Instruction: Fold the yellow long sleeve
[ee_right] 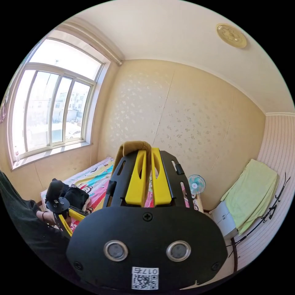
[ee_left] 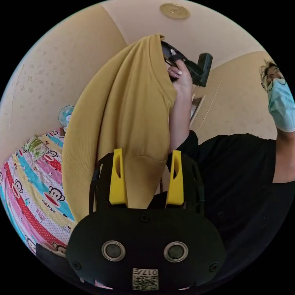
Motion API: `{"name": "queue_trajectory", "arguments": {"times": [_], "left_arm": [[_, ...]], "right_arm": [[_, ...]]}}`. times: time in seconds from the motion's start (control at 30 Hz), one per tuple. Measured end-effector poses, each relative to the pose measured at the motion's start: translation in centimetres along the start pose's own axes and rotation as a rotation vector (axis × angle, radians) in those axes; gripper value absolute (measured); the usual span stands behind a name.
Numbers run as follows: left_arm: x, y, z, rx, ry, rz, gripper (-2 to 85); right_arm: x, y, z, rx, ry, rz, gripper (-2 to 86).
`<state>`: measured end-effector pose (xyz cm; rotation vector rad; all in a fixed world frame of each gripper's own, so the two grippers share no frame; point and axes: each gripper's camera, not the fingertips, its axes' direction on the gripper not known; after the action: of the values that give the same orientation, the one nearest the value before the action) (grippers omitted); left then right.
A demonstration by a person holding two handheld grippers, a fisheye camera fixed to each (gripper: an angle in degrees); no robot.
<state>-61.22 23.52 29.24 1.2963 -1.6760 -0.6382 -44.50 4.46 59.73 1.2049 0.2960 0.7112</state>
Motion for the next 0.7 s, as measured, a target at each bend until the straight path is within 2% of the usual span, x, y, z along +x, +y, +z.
{"name": "queue_trajectory", "arguments": {"times": [0.03,0.2,0.3,0.33,0.4,0.47,0.6,0.7], "left_arm": [[1.0,0.0,0.7,-0.034,-0.027,0.026,22.0],[2.9,0.7,-1.6,0.082,-0.205,0.027,18.7],[1.8,1.5,-2.9,0.049,-0.386,-0.044,7.0],[1.0,2.1,-4.4,0.082,-0.417,-0.089,2.2],[-0.4,3.3,-8.2,0.202,-0.413,-0.203,0.7],[-1.7,4.5,-14.0,0.399,-0.388,-0.281,-0.2],[-1.9,1.8,-18.6,0.375,-0.419,-0.229,-0.5],[-0.1,-0.4,-20.0,0.409,-0.52,-0.174,-0.6]], "right_arm": [[-0.8,-0.7,0.5,0.005,0.015,-0.01,3.5],[-3.7,-3.4,2.1,0.023,0.129,-0.081,3.6],[-3.6,-4.5,2.5,0.046,0.162,-0.11,3.7],[-2.7,-4.6,2.6,0.044,0.155,-0.113,3.7],[-0.8,-4.4,2.7,0.028,0.145,-0.109,3.8],[2.9,-3.4,3.2,-0.024,0.094,-0.094,4.0],[9.8,-0.5,5.5,-0.149,-0.105,0.005,4.0],[13.3,3.2,7.5,-0.198,-0.224,0.002,4.0]]}}
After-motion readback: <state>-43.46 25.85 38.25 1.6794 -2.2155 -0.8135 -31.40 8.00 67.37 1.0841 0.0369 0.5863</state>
